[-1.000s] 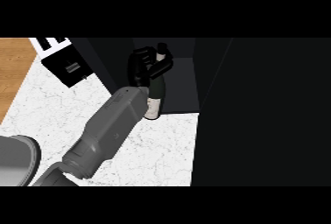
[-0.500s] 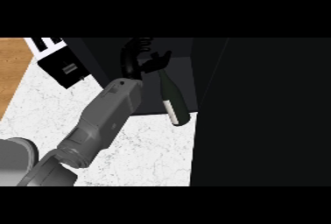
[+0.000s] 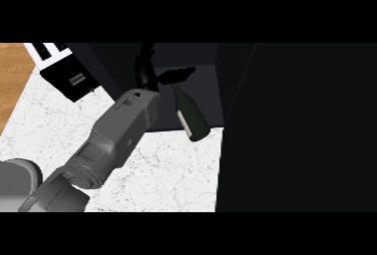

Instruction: Pick up the wine, place it into the cabinet and close the cabinet

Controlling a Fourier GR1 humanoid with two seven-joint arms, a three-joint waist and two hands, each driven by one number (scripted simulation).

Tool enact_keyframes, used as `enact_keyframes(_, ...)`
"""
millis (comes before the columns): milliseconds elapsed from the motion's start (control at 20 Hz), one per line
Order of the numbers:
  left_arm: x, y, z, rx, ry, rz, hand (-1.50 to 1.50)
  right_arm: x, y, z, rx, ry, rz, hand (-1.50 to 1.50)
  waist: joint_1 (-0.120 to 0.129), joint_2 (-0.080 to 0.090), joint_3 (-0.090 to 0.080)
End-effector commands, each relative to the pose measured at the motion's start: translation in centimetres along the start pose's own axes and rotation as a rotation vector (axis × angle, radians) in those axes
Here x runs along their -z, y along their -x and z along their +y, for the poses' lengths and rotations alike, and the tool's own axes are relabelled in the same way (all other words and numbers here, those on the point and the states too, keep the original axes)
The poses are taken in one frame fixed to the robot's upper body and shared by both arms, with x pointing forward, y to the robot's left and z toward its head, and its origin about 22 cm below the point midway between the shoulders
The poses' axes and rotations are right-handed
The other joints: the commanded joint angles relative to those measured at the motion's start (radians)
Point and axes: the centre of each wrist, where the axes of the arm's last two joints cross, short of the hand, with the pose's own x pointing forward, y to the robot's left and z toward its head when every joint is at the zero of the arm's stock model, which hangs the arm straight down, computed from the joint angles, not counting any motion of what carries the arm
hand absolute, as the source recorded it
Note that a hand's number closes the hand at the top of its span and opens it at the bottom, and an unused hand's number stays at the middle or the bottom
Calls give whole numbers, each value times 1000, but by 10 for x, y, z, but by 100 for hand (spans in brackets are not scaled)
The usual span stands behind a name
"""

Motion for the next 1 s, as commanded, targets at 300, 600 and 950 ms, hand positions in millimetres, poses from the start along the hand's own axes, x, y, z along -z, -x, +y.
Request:
enact_keyframes(300, 10, 10, 21, -5, -20, -35, -150, -20, -33, 5, 39, -37, -50, -150, 6, 5, -4)
enact_keyframes(600, 12, 3, 20, -62, 109, -133, -150, -16, -21, 3, 67, 1, -51, -150, 23, -1, -3)
enact_keyframes(950, -5, -6, -5, -218, 182, -181, -150, -25, -38, 8, 51, -11, -35, -150, 56, -18, -4)
